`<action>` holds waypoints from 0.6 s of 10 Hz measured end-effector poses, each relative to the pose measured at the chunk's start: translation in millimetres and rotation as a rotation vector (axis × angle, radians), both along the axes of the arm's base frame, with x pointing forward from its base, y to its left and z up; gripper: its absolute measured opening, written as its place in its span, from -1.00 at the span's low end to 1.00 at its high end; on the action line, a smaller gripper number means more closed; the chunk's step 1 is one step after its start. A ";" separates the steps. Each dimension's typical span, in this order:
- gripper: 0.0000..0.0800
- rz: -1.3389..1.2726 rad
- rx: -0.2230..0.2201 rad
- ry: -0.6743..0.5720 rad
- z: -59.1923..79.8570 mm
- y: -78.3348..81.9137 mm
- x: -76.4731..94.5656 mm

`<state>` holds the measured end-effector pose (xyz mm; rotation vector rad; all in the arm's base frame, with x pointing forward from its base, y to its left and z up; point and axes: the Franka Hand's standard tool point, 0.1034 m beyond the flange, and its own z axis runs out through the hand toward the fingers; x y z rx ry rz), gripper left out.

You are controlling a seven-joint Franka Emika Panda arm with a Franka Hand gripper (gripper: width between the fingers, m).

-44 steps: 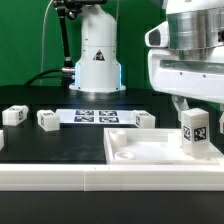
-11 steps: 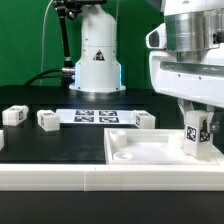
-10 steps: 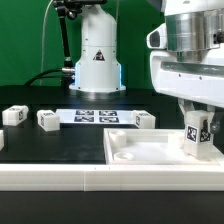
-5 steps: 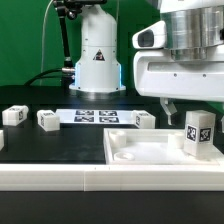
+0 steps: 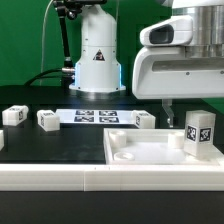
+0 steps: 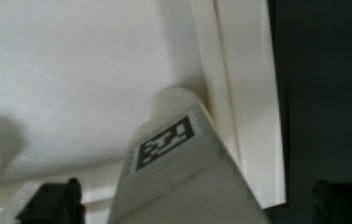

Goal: Assemble one leg

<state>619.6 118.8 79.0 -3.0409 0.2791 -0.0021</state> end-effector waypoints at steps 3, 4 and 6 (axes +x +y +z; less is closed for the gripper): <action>0.62 0.200 -0.003 -0.008 -3.1 5.0 -4.9; 0.62 0.245 -0.012 -0.011 -3.4 5.0 -5.3; 0.35 0.295 -0.016 -0.015 -3.6 3.7 -5.0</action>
Offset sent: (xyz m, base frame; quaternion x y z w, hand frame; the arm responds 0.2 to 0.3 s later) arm -0.0102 0.0010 0.0000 -0.0294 -0.0128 -0.1189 0.9924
